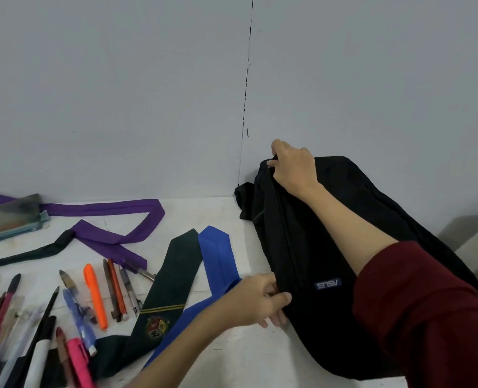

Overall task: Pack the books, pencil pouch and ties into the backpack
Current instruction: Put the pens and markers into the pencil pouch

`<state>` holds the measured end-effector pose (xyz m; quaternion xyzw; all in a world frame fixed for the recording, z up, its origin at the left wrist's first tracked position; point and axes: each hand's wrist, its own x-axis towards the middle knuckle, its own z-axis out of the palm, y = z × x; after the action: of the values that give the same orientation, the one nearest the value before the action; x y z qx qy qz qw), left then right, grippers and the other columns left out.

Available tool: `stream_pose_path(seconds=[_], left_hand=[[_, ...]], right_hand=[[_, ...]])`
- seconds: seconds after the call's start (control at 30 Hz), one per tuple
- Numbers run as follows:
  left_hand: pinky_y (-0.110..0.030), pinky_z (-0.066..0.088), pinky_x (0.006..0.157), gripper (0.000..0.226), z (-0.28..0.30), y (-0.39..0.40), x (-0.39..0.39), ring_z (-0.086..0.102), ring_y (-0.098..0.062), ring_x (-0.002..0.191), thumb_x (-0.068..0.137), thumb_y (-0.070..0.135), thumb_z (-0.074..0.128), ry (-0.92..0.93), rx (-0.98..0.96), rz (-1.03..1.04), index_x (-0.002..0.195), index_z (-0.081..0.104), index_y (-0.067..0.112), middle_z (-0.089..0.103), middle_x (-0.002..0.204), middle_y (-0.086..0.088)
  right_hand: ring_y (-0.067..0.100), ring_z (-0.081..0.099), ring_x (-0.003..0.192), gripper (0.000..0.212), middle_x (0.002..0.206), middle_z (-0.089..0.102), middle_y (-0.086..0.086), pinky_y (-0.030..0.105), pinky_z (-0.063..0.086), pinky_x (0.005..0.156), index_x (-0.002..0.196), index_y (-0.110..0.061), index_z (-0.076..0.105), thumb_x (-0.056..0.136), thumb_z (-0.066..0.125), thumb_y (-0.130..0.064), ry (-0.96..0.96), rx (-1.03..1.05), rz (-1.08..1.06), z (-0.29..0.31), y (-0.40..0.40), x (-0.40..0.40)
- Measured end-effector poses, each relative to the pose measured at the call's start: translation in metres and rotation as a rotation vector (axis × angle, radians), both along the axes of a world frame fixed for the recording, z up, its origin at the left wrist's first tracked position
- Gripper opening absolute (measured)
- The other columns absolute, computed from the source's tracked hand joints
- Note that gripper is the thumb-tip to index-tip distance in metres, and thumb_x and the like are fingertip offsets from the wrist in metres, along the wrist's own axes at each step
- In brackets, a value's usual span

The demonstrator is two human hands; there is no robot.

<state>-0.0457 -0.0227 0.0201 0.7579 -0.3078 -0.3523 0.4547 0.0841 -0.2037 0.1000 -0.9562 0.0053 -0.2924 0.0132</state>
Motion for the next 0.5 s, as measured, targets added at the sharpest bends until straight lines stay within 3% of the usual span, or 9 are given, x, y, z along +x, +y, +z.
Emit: stream_pose_path(seconds=[0.07,0.13,0.2,0.37,0.5], left_hand=[[-0.029,0.055,0.071,0.029,0.008,0.0,0.019,0.065,-0.009,0.072,0.096,0.04,0.047,-0.005,0.05,0.021,0.108,0.057,0.016,0.067,0.094,-0.001],[-0.025,0.056,0.062,0.049,0.015,-0.004,0.04,0.068,-0.013,0.075,0.092,0.054,0.042,0.042,0.035,0.188,0.116,0.055,0.013,0.066,0.102,-0.002],[-0.021,0.053,0.054,0.054,0.019,-0.012,0.059,0.069,-0.014,0.074,0.09,0.058,0.041,0.037,0.015,0.332,0.118,0.051,0.013,0.063,0.105,-0.002],[-0.023,0.053,0.047,0.018,0.007,-0.033,0.066,0.059,-0.013,0.062,0.1,0.024,0.041,-0.092,-0.119,0.382,0.109,0.051,0.012,0.059,0.086,-0.004],[-0.02,0.051,0.047,0.012,0.002,-0.018,0.067,0.052,-0.009,0.05,0.1,0.02,0.04,-0.06,-0.199,0.39,0.106,0.049,0.025,0.056,0.075,-0.006]], right_hand=[[0.025,0.043,0.063,0.012,0.081,0.055,0.005,0.031,0.03,0.062,0.096,-0.004,0.049,0.093,0.053,-0.015,0.016,0.057,0.03,0.0,0.0,0.004],[0.025,0.044,0.064,0.011,0.075,0.052,0.004,0.031,0.031,0.059,0.094,-0.006,0.048,0.091,0.056,-0.013,0.039,0.144,0.073,0.0,-0.002,0.008],[0.025,0.044,0.064,0.013,0.07,0.051,0.003,0.03,0.032,0.058,0.089,-0.01,0.044,0.089,0.057,-0.009,0.079,0.198,0.117,-0.001,-0.003,0.009],[0.029,0.044,0.063,0.019,0.069,0.053,0.009,0.03,0.029,0.055,0.086,-0.014,0.035,0.089,0.051,-0.003,0.111,-0.003,0.103,0.002,-0.002,0.014],[0.028,0.043,0.058,0.013,0.067,0.057,0.007,0.03,0.026,0.062,0.087,-0.013,0.04,0.091,0.052,-0.009,0.035,-0.024,-0.014,0.003,-0.003,0.025]])
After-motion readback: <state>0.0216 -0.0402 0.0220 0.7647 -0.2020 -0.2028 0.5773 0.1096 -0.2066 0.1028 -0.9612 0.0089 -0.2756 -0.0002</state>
